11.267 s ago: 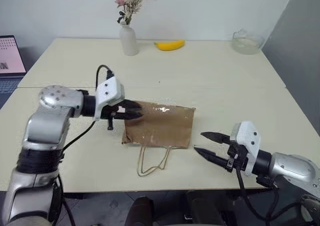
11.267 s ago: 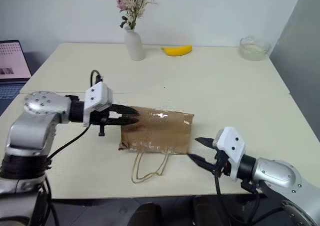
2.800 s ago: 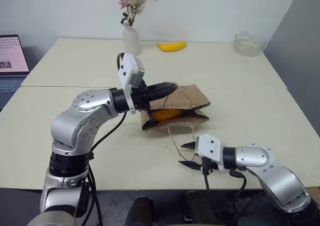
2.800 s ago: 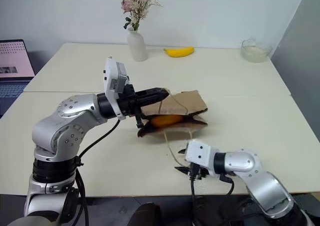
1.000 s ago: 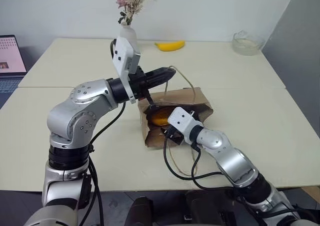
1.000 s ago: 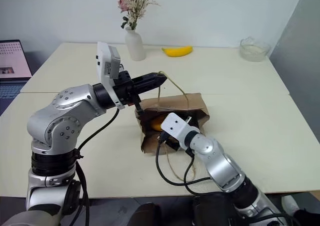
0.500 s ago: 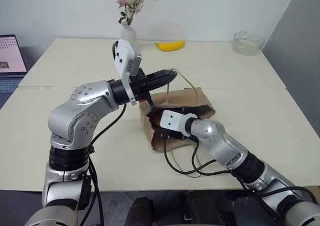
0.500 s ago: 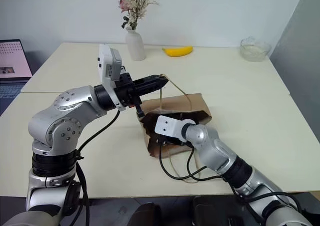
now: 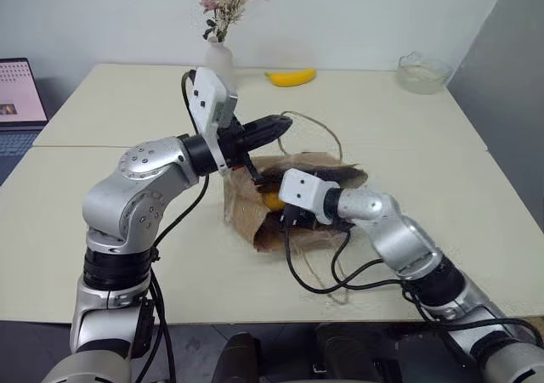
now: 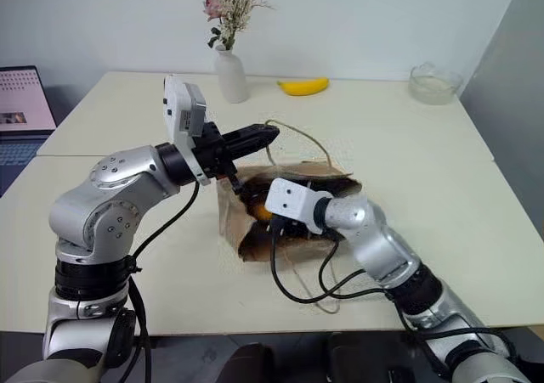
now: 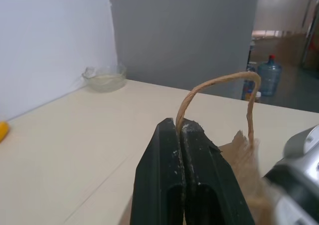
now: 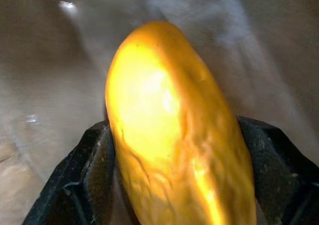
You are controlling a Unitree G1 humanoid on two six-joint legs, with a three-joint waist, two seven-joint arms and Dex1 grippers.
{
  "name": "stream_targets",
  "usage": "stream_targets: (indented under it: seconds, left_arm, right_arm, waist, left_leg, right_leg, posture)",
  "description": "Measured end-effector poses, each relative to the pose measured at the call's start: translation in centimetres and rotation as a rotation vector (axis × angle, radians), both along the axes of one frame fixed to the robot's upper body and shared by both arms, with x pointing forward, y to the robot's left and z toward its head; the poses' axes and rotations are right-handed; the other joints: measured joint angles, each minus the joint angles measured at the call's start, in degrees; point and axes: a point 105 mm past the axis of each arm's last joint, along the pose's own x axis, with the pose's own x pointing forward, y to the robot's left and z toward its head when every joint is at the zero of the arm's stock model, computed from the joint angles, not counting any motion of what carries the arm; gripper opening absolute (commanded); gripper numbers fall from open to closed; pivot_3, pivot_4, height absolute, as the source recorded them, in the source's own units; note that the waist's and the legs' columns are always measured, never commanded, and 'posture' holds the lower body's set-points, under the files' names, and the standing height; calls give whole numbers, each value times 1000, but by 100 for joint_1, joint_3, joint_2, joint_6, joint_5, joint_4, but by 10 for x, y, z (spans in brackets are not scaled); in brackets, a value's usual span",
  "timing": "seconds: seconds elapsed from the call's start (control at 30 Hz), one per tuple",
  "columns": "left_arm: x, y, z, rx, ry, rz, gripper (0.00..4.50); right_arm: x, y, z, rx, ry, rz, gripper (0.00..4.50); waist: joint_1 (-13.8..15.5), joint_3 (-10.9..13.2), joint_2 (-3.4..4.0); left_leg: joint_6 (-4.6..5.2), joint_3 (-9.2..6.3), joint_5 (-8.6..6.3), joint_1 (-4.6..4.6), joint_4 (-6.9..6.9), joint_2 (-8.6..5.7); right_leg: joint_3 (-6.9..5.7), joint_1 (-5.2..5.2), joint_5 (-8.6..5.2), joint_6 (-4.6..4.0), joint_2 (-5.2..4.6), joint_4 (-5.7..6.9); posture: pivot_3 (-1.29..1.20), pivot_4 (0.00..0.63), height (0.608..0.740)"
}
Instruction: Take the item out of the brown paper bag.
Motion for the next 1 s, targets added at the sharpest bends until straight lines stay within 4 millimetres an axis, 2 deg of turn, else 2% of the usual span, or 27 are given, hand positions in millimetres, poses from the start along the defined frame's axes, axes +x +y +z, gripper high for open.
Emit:
stream_targets:
  seconds: [0.07, 0.2, 0.33, 0.43, 0.63, 0.73, 0.83, 0.93, 1.0]
  left_arm:
    - [2, 0, -2, 4, -1, 7, 0]
    - [4, 1, -6, 14, 0, 13, 0]
    - [5, 0, -7, 12, -1, 12, 0]
    - [6, 1, -7, 14, -7, 16, 0]
    - [8, 3, -8, 23, -11, 30, 0]
    - [10, 4, -10, 30, -8, 40, 0]
    - [10, 7, -11, 36, -6, 48, 0]
    - [11, 8, -16, 39, 8, 54, 0]
    - [11, 8, -16, 40, 5, 53, 0]
  right_arm:
    - [-6, -10, 9, -5, 8, 34, 3304]
    - [-3, -35, 8, -102, -10, 24, 3304]
    - [-8, -32, 11, -73, 6, 68, 3304]
    - [-17, -34, 28, 17, 39, 107, 3303]
    - [-30, -53, 67, 228, 122, 139, 3303]
    - [-25, -80, 81, 271, 118, 54, 3303]
    - [3, -130, 80, 234, 46, -195, 3303]
    - [35, -178, 54, 140, 7, -434, 3303]
    - [48, -195, 28, 33, -2, -511, 3303]
  waist:
    - [1, 0, 0]
    - [1, 0, 0]
    - [-15, 1, 0]
    - [-1, 3, 1]
    - [4, 3, 1]
    - [8, 3, 1]
    - [16, 2, 0]
    - [12, 3, 0]
    - [-13, 3, 0]
  left_leg:
    - [0, 0, 0, 0, 0, -1]
    - [1, 2, 0, 1, 0, 0]
    - [0, 2, 0, 1, -4, 4]
    - [0, -1, 0, -3, -4, 4]
    - [1, 1, 0, -3, -1, -1]
    - [1, 1, 0, -3, -2, -2]
    - [2, 6, -1, -3, -2, -6]
    - [2, 18, -1, -3, -3, -6]
    - [2, 26, -1, -1, -4, 0]
  right_leg:
    - [-1, 1, 0, 0, -1, -1]
    - [0, 0, 0, 0, -1, -3]
    - [2, -2, 0, 0, 2, -1]
    - [-1, -2, 0, 0, 1, -3]
    - [0, 1, 0, 0, -4, -6]
    - [-1, 2, 0, 0, -4, -7]
    - [2, 3, 0, 0, -4, -11]
    - [8, 1, 0, 0, -4, -12]
    - [11, 0, 0, 0, -1, -11]
  posture:
    - [0, 150, 740]
    - [0, 150, 740]
    - [0, 150, 740]
    - [0, 150, 740]
    - [0, 150, 740]
    - [0, 150, 740]
    - [0, 150, 740]
    - [0, 150, 740]
    - [0, 150, 740]
